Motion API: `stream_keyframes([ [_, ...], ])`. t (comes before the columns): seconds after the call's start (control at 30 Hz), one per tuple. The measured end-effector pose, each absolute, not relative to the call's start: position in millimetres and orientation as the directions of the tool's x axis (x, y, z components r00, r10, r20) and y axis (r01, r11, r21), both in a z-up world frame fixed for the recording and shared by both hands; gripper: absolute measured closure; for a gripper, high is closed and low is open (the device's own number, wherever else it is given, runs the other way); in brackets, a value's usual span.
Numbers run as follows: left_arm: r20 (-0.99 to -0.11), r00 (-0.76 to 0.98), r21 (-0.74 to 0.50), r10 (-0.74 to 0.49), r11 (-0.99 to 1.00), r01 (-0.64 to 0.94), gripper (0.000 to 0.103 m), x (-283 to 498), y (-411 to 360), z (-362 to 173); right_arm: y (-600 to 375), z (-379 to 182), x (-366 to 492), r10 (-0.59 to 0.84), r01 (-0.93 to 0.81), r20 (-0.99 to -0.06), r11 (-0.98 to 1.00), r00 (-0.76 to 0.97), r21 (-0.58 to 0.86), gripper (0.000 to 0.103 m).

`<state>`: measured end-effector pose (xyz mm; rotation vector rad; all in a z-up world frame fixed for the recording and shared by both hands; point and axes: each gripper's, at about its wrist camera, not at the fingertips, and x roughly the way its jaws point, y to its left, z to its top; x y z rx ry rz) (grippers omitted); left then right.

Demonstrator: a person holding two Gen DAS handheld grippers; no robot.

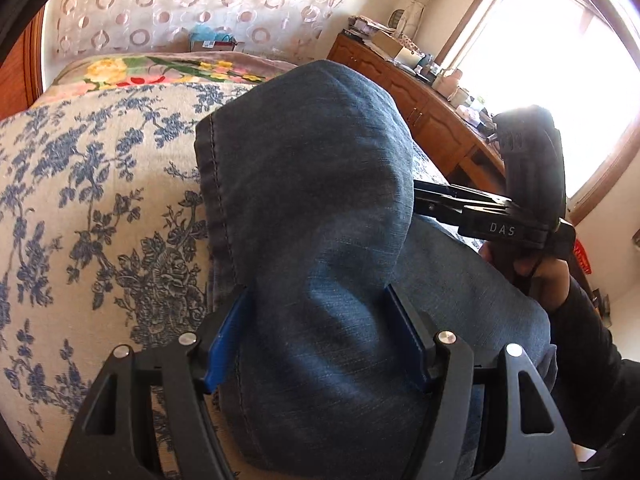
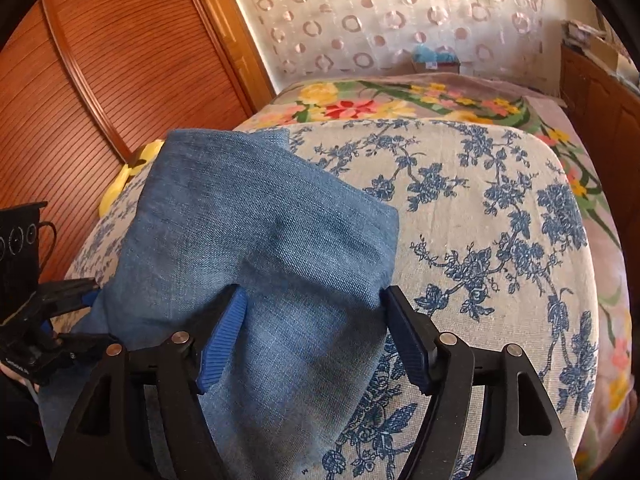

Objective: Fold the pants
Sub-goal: 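Pinch the folded jeans edge with the left gripper while the right gripper pinches it too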

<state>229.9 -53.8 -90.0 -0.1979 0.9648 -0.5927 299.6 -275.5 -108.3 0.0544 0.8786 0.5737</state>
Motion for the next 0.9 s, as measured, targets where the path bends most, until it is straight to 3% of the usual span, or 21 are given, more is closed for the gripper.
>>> stream_keyframes([
  [0.37, -0.732, 0.406, -0.398, -0.547, 0.827, 0.397, 0.032, 234.0, -69.1, -90.4, -257.7, -109.5, 297.1, 0.475, -0.469, -0.725, 0.851, 0.499, 0.235, 0.029],
  [0.43, -0.733, 0.402, -0.397, -0.549, 0.825, 0.403, 0.037, 234.1, -69.2, -89.5, -254.9, -109.8, 296.1, 0.475, -0.476, -0.729, 0.848, 0.493, 0.23, 0.031],
  [0.53, -0.723, 0.398, -0.41, -0.565, 0.814, 0.411, 0.051, 232.9, -69.0, -88.4, -252.7, -110.1, 296.0, 0.494, -0.494, -0.731, 0.834, 0.47, 0.246, 0.043],
  [0.57, -0.721, 0.394, -0.413, -0.57, 0.81, 0.416, 0.054, 232.5, -69.0, -88.2, -252.2, -110.6, 296.0, 0.514, -0.503, -0.729, 0.822, 0.453, 0.267, 0.051],
  [0.63, -0.713, 0.389, -0.424, -0.583, 0.801, 0.422, 0.065, 230.4, -67.6, -86.6, -250.0, -111.0, 295.2, 0.517, -0.51, -0.73, 0.818, 0.446, 0.268, 0.055],
  [0.7, -0.698, 0.396, -0.432, -0.596, 0.792, 0.431, 0.073, 227.3, -65.0, -85.1, -249.7, -111.5, 295.7, 0.545, -0.521, -0.728, 0.799, 0.415, 0.301, 0.072],
  [0.9, -0.63, 0.408, -0.504, -0.66, 0.748, 0.433, 0.082, 218.1, -44.3, -70.4, -241.8, -99.9, 287.7, 0.56, -0.528, -0.707, 0.793, 0.433, 0.305, 0.082],
])
